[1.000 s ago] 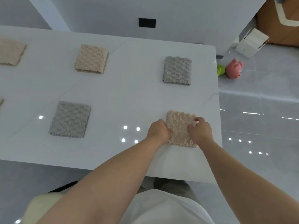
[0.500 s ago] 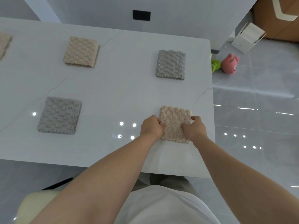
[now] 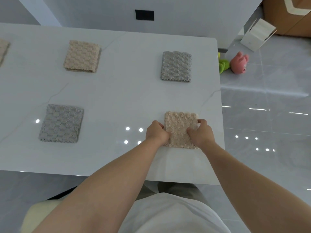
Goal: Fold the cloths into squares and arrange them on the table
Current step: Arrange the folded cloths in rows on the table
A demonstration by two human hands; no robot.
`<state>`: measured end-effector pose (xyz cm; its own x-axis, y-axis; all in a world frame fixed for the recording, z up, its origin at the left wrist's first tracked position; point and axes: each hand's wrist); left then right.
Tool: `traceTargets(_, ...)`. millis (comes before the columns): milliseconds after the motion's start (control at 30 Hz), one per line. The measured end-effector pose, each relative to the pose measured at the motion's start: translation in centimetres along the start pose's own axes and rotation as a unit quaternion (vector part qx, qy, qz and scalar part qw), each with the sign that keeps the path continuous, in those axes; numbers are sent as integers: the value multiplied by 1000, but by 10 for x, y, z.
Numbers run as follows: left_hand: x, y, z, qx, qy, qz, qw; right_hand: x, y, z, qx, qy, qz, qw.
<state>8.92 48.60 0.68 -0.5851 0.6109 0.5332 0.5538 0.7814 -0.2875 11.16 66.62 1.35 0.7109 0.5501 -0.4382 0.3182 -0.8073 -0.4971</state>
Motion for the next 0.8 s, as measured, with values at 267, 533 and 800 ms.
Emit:
traceTargets(267,31,-17,16,37,105,74,991,-16,-23,7,-25,-44,-69,996)
traceTargets(533,52,-30,35,21,112,177,978,-30,-45,24,-73,-72,-122,987)
traceTargets(800,62,-33,33,25,84,203,975,-34,-60,30,-119,-55,-217,967)
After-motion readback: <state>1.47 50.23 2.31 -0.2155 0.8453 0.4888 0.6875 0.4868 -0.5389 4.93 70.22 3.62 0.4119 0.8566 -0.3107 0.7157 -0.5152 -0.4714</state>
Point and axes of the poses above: each hand's wrist, its own z-axis towards the middle knuckle, its own y-axis out of the palm, x = y × z, and after that the axes turned 14 degrees about -x, right-handed
